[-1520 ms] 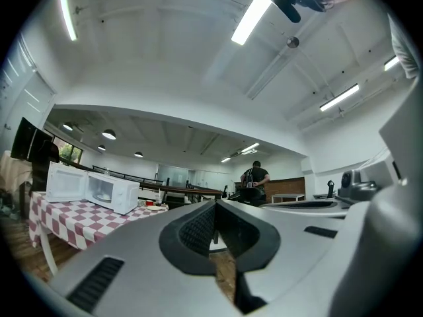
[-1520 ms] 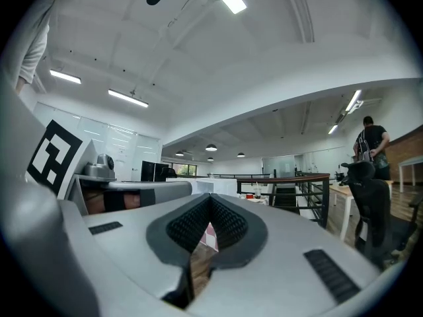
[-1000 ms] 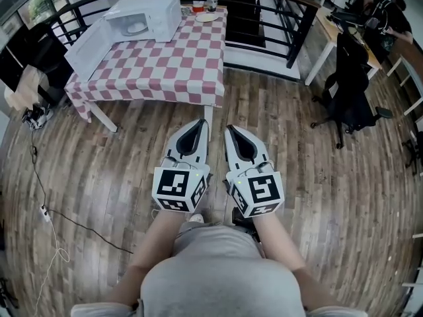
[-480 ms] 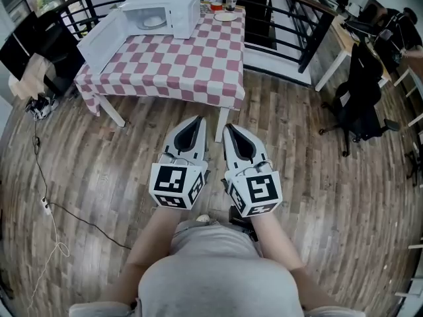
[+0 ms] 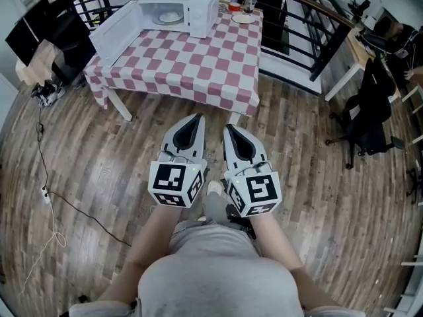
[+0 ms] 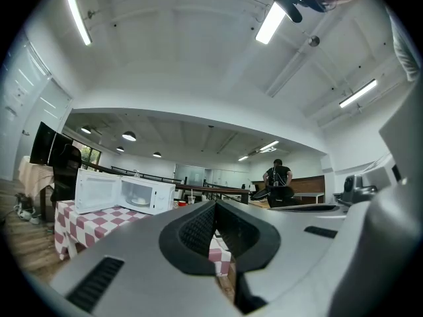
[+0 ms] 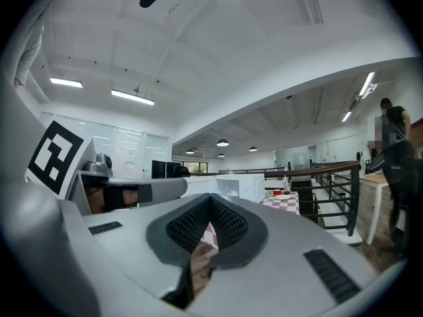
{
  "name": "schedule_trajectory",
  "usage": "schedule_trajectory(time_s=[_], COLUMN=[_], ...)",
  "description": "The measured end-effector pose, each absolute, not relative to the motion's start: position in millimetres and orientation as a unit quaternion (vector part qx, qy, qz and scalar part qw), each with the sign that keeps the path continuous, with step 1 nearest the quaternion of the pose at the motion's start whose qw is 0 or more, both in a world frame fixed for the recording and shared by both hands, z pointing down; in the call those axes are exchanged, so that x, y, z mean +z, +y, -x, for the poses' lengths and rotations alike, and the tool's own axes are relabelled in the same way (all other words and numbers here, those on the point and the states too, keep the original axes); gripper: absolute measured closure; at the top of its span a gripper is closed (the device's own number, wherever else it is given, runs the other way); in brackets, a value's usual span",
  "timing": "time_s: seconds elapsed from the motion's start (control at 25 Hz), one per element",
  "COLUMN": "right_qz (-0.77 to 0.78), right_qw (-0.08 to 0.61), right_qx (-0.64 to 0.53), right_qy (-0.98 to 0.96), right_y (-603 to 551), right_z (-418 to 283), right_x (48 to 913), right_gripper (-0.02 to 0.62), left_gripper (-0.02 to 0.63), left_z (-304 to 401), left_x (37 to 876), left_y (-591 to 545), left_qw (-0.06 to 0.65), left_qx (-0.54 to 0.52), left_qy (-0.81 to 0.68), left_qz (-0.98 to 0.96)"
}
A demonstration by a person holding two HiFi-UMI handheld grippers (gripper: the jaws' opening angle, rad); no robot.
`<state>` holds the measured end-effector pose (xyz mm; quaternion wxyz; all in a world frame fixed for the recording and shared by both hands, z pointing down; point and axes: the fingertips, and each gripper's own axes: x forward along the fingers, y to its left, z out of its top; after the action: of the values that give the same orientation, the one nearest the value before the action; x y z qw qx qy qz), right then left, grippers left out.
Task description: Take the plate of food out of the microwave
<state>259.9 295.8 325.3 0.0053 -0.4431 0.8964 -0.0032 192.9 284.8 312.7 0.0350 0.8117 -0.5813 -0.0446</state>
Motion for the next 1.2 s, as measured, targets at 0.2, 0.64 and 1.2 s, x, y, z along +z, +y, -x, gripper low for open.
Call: schedule_trajectory(time_s=[0.2,0.64,1.2], right_qz=[0.431,0.396,0.384], right_qw=[0.004,0.001,-0.003], right_qx=[-0.009,0.007,0.000], right_qy=[0.902,0.918,0.923], right_y=[275,209,104], right_z=[-244,-187,-131], right_x=[330,329,329], right_gripper=[0.569,0.569,0.569], left_gripper=[0.606,0.606,0.606], left_z=[-176,-124,-71], left_x=[314,314,315], left_y=[267,202,101], left_qw=[0.035,0.027,0.034], left_qx=[-0.045,-0.050,-0.043], left_qy=[-0.592,-0.614,-0.623], left_qz=[-0.804,-0.787,-0.780])
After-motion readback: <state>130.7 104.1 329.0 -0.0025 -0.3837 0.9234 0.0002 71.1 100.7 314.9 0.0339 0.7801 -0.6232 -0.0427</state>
